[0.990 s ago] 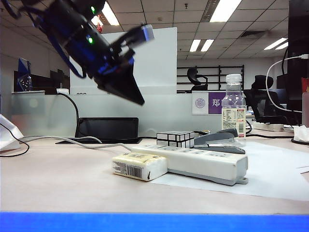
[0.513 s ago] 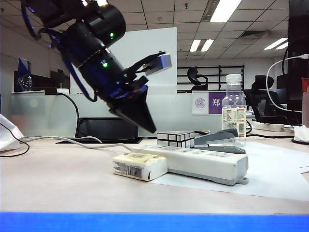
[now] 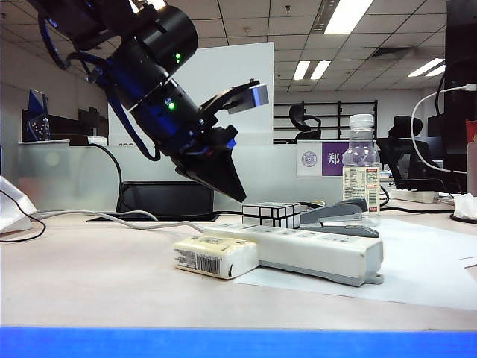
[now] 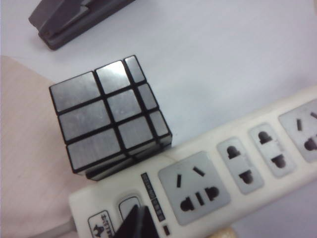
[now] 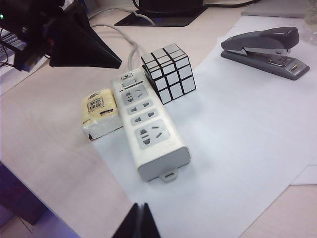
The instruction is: Press the button on the power strip.
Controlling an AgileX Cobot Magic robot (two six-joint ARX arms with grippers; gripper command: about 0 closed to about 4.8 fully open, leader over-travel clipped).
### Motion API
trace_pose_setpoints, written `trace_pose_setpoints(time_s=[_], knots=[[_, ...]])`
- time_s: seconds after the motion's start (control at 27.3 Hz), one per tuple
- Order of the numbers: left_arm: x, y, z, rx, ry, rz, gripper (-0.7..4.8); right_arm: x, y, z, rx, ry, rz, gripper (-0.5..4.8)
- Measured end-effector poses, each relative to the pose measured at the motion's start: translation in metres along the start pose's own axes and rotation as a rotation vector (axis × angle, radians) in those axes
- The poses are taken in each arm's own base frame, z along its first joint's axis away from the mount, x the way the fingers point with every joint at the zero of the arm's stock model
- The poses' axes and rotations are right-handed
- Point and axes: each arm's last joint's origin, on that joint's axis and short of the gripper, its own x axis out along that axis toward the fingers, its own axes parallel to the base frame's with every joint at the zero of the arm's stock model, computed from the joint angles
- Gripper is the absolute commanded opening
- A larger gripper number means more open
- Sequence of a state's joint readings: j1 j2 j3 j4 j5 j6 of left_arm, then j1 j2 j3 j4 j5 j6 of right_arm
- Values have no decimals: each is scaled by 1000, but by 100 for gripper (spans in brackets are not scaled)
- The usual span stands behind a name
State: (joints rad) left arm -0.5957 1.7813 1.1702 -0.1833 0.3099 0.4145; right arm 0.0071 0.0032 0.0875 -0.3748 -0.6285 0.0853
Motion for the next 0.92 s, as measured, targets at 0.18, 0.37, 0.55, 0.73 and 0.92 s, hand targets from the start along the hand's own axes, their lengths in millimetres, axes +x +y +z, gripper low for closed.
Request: trace_pose_setpoints(time_s=[0.18, 0.37, 0.55, 0.73, 0.92], knots=[[3, 0, -1, 0, 2, 0, -5, 0, 0, 0, 0, 0, 0, 0], [6, 1, -4, -4, 16, 3, -5, 0, 0, 0, 0, 0, 0, 0], [12, 1, -8, -6, 35, -3, -5, 0, 0, 0, 0, 0, 0, 0], [16, 1, -11, -6, 45, -8, -5, 0, 0, 0, 0, 0, 0, 0], [18, 1, -12, -3, 49, -9, -5, 0, 0, 0, 0, 0, 0, 0]])
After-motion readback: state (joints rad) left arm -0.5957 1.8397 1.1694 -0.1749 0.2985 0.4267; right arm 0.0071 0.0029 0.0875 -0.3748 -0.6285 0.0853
